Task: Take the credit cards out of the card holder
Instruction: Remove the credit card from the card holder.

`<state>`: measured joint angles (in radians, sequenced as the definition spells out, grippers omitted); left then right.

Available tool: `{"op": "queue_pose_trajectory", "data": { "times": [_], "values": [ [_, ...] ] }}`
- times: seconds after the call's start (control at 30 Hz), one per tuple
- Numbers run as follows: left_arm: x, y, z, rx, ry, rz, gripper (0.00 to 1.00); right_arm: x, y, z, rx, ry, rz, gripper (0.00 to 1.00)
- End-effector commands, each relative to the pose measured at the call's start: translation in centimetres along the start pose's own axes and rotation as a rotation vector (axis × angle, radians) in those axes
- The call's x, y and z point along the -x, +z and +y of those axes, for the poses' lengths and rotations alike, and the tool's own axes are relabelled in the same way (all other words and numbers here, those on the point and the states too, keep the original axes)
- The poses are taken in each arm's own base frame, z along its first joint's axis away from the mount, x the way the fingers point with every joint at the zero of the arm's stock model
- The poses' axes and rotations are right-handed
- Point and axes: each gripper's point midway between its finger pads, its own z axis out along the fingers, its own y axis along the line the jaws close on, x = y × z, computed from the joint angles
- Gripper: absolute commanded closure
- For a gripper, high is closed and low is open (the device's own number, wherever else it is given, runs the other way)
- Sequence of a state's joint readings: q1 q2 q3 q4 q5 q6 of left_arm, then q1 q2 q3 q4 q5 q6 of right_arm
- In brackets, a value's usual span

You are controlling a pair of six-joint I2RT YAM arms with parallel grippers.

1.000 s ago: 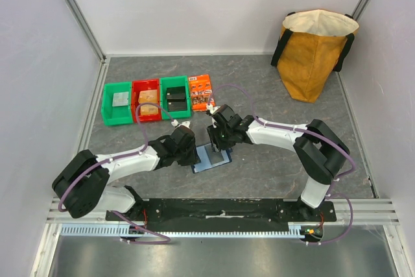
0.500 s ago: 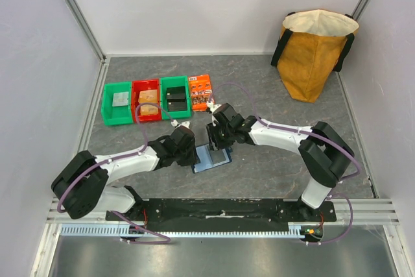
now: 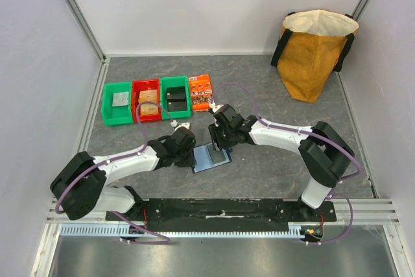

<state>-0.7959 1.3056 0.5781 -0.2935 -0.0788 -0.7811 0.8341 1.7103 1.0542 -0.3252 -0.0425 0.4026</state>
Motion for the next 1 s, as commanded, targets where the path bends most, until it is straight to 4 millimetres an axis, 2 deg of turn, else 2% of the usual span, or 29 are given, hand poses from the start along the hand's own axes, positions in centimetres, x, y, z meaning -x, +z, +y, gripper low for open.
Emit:
{"op": "queue_pose_trajectory", "data": {
  "times": [0.0,0.27,0.57,0.97],
  "values": [
    [0.1,0.1,0.6,0.047,0.061,0.005,0.76,0.1,0.3,-0.3,-0.023,-0.016,0.002,0.5],
    [-0.8,0.6,0.6,0.053,0.072,0.039,0.78,-0.4,0.8,-0.4,-0.032,-0.016,0.02,0.47],
    [-0.9,0.6,-0.1,0.034,0.076,0.045,0.8,-0.9,1.0,0.1,-0.012,-0.023,0.038,0.44],
    [-1.3,0.8,-0.5,0.015,0.075,0.054,0.8,0.1,-0.2,1.6,0.044,-0.03,0.007,0.59]
  ]
}}
